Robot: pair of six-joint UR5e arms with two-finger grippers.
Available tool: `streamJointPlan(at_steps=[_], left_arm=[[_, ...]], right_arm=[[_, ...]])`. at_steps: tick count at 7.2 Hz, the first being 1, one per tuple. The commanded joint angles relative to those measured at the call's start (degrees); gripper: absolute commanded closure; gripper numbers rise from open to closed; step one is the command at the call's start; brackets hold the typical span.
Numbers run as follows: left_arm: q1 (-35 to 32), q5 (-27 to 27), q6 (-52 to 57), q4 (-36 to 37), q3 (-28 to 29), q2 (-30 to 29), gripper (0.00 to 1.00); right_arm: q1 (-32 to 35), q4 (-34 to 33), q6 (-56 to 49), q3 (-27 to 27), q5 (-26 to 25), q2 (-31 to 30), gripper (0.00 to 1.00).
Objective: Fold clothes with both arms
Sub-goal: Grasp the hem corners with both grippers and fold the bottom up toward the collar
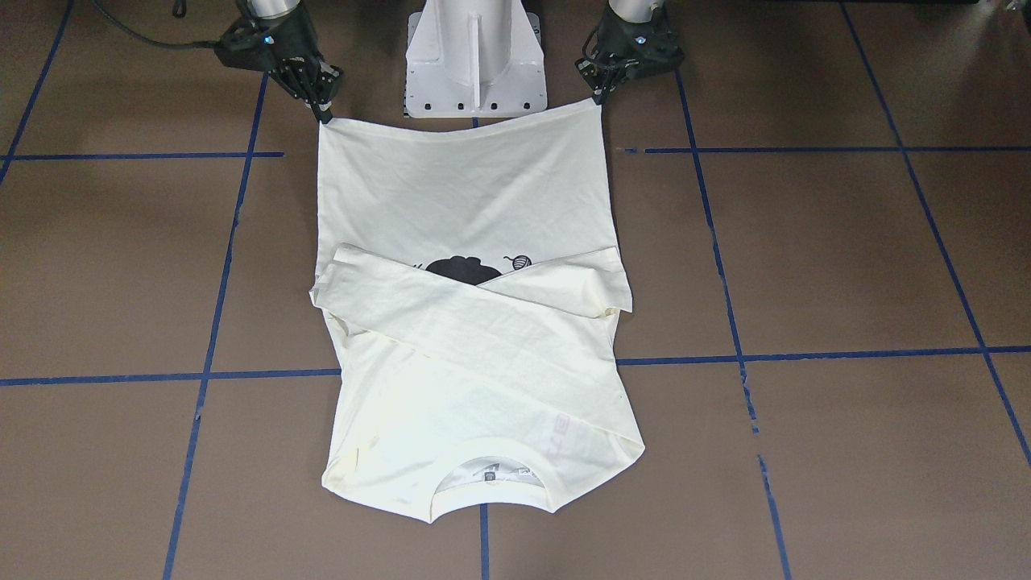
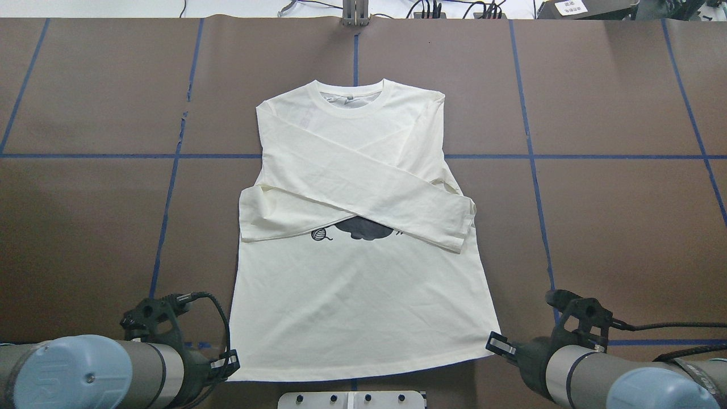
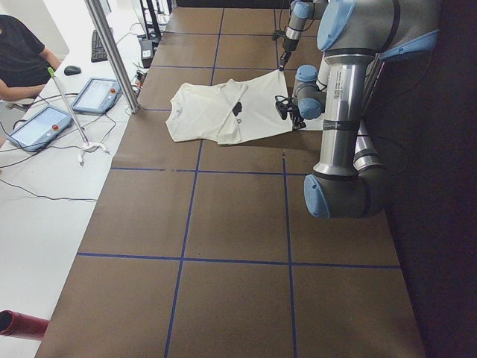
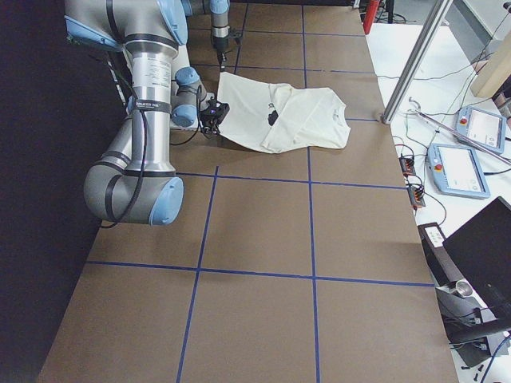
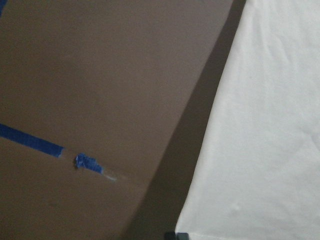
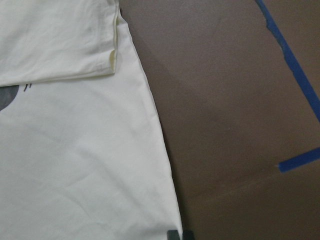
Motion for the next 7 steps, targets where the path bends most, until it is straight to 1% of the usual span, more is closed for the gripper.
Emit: streamJointPlan(at_steps=[1, 2, 3, 4, 5, 6, 7], left_arm=[[-2.16, -2.84, 1.64, -0.15, -1.33, -0.83, 1.00], [-10.97, -3.44, 8.62, 0.11, 0.50, -6.50, 1.00], [-16.71, -3.54, 12.77, 0.73, 4.96, -9.26, 1.00], [-22.25, -3.54, 16.56, 0.47, 10.40, -12.68, 1.00], [-27.09, -3.54, 19.38, 0.29, 14.72, -16.19, 1.00], [-30.27, -3.45, 22.19, -0.23, 19.28, -18.49, 1.00], [-32.13, -3.27, 23.35, -3.98, 24.46, -20.25, 1.00]], right_arm=[[2.19, 0.02, -0.47, 3.58, 0.80, -0.50, 1.00], [8.92, -0.07, -2.65, 0.27, 5.68, 2.81, 1.00], [19.34, -0.07, -9.54, -6.73, 13.65, 10.68, 1.00], [27.54, -0.15, -13.88, -13.41, 20.26, 14.24, 1.00], [32.40, -0.42, -18.18, -18.87, 22.15, 19.32, 1.00], [35.50, -1.38, -19.71, -25.89, 22.43, 25.03, 1.00], [39.10, -3.82, -19.98, -32.40, 22.69, 31.52, 1.00]])
